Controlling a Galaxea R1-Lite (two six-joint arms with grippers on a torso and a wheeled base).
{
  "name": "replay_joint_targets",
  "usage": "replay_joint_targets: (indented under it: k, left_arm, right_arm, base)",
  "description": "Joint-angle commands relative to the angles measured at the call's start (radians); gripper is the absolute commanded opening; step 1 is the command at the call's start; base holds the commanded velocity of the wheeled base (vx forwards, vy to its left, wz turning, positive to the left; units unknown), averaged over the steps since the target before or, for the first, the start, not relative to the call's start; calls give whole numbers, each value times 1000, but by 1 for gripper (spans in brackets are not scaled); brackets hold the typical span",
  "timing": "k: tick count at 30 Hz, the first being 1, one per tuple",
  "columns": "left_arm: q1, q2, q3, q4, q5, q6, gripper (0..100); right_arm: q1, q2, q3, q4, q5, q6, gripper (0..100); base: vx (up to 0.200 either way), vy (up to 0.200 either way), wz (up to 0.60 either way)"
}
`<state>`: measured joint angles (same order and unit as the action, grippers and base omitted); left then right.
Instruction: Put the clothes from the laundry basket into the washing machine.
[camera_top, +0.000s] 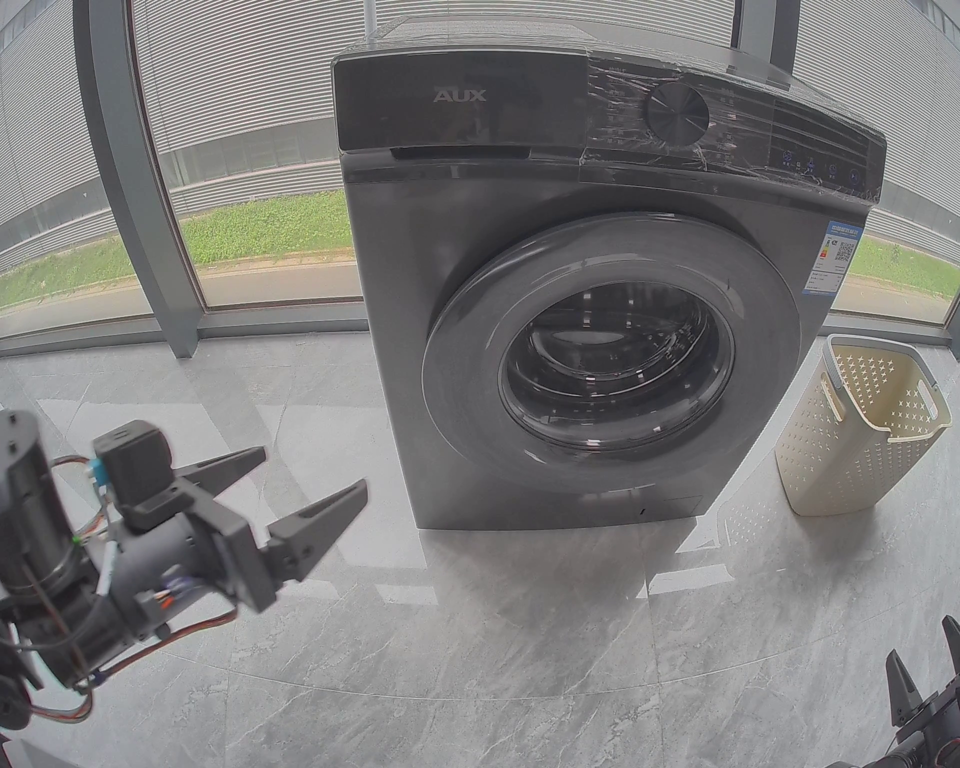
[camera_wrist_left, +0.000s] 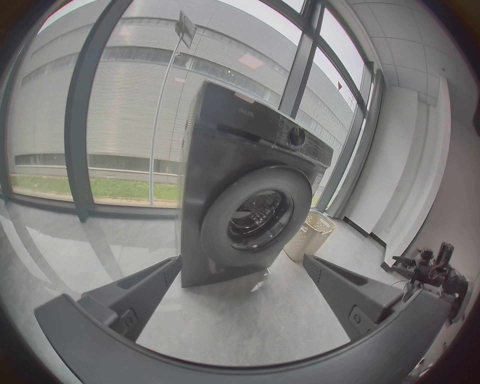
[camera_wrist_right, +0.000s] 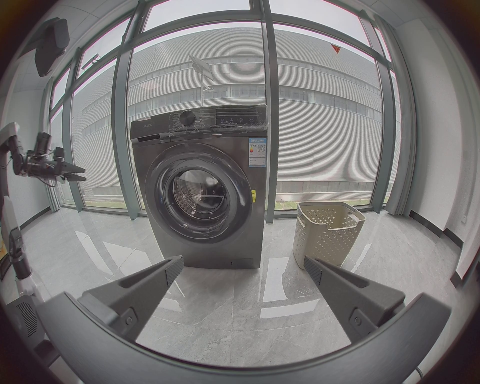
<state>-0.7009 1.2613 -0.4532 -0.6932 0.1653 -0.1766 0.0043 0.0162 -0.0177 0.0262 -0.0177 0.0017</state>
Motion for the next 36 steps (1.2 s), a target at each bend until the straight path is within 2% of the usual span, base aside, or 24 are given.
replay_joint_targets:
  k: [1,3,4,11,14,19,20,22,23,25,26,27,29,31,33,34,35,36]
  left_arm:
    - [123,-376,189,73,13,100,100]
    - [142,-405,209,75,11,112,100]
    - [184,-462,243,75,6,124,100]
    - [304,-643,337,123,2,137,100]
    - [370,-763,389,205,2,167,100]
    - [434,-867,423,267,-29,169,100]
    - [465,-916,453,285,-40,169,100]
    - [491,-962,453,337,-43,163,100]
    - [515,-1020,453,411,-44,163,100]
    - [551,-1074,453,511,-55,167,100]
    - [569,-1103,453,592,-76,166,100]
    - [590,-1137,453,656,-115,146,100]
    - [643,-1180,453,638,-161,131,100]
    - [715,-1218,453,623,-176,144,100]
    - [715,-1237,453,626,-162,174,100]
    - [712,-1238,453,627,-162,172,100]
    - [704,-1254,453,632,-175,167,100]
    - [702,-1258,453,627,-179,175,100]
  right_arm:
    - [2,-9,8,0,2,3,100]
    - [2,-9,8,0,2,4,100]
    - [2,-9,8,-2,2,9,100]
    - [2,-9,12,-12,2,6,100]
    - [0,-9,12,-12,2,8,100]
    - [-1,-9,12,-12,2,9,100]
    - [-1,-9,12,-25,2,9,100]
    - [0,-7,-15,-71,2,8,100]
    - [2,-7,-108,-107,-1,8,100]
    - [8,11,-219,-74,2,6,100]
    - [13,27,-252,-29,12,8,100]
    - [16,39,-272,26,33,9,100]
    - [17,39,-274,107,96,9,100]
    - [19,45,-269,155,156,17,100]
    - [23,57,-258,158,226,43,100]
    - [25,65,-258,158,245,54,100]
    - [26,97,-262,156,285,78,100]
    - [26,119,-262,153,306,89,100]
  base:
    - [0,0,0]
    - [0,0,0]
    - [0,0,0]
    - [0,0,0]
    - [0,0,0]
    - [0,0,0]
    - [0,0,0]
    - [0,0,0]
    - [0,0,0]
    - [0,0,0]
    - [0,0,0]
    - [0,0,0]
    - [0,0,0]
    - [0,0,0]
    - [0,0,0]
    - [0,0,0]
    - [0,0,0]
    - [0,0,0]
